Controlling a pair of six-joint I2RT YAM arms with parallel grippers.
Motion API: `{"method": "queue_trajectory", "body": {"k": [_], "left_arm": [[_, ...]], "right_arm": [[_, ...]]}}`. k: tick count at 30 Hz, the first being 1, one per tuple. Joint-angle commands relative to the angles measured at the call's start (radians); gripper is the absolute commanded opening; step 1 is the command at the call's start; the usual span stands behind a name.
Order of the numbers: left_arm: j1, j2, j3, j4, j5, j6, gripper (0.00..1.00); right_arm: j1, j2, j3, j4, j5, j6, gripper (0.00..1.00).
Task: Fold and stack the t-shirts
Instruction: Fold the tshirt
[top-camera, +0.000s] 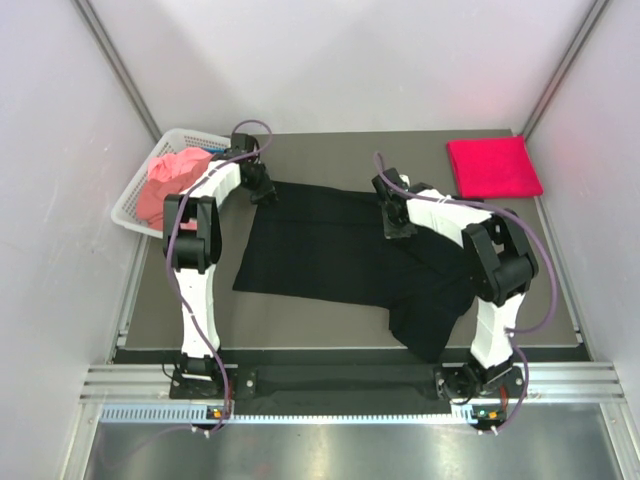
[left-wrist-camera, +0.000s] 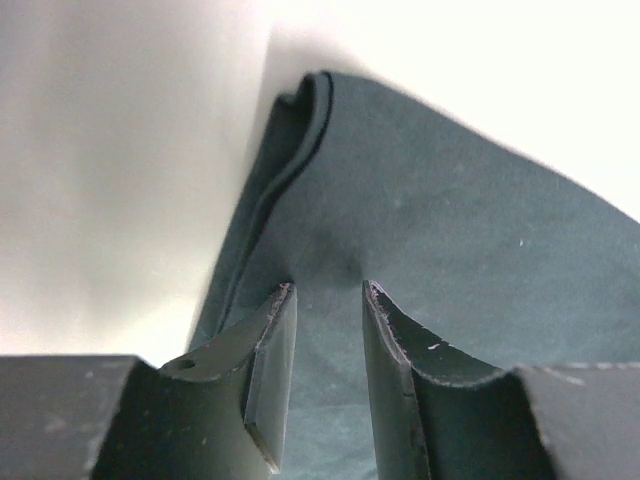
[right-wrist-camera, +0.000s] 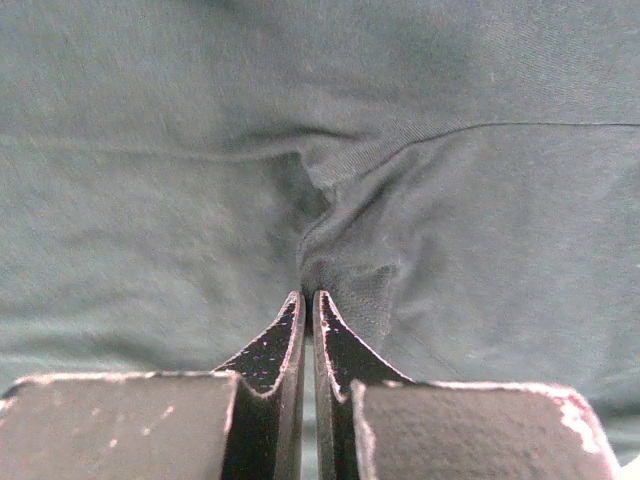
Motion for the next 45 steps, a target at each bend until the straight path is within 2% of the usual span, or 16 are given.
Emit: {"method": "queue_trajectory", "body": {"k": [1,11,23,26,30,33,37,45], "left_arm": [[0.006,0.039,0.039,-0.026,-0.086,0.033,0.38],[0.007,0.070,0.068,-0.055,-0.143,0.050,0.38],[0.007,0.085,0.114,-0.107,-0.162,0.076,0.38],[0.003,0.043,0.118,-0.133,-0.077,0.085,0.39],[-0.006,-0.063,0.103,-0.169,-0.096,0.100,0.40],[-0.008,-0.140,0.046,-0.173,-0.128,0.079,0.40],[-0.008,-0.220,-0.125,-0.104,-0.142,0.056,0.39],[-0.008,-0.252,-0.256,-0.018,-0.145,0.008,0.38]], "right_arm": [[0.014,-0.065,0.035,-0.118,0.018,-0.120,0.00],[0.022,-0.119,-0.035,-0.118,-0.099,-0.216,0.00],[0.022,-0.125,-0.001,-0.161,-0.110,-0.287,0.00],[0.022,-0.099,-0.008,-0.141,-0.111,-0.279,0.00],[0.023,-0.084,-0.009,-0.115,-0.114,-0.258,0.00],[0.022,-0.081,-0.008,-0.101,-0.123,-0.250,0.00],[0.022,-0.082,-0.015,-0.087,-0.134,-0.249,0.00],[0.022,-0.090,-0.023,-0.067,-0.146,-0.252,0.00]]}}
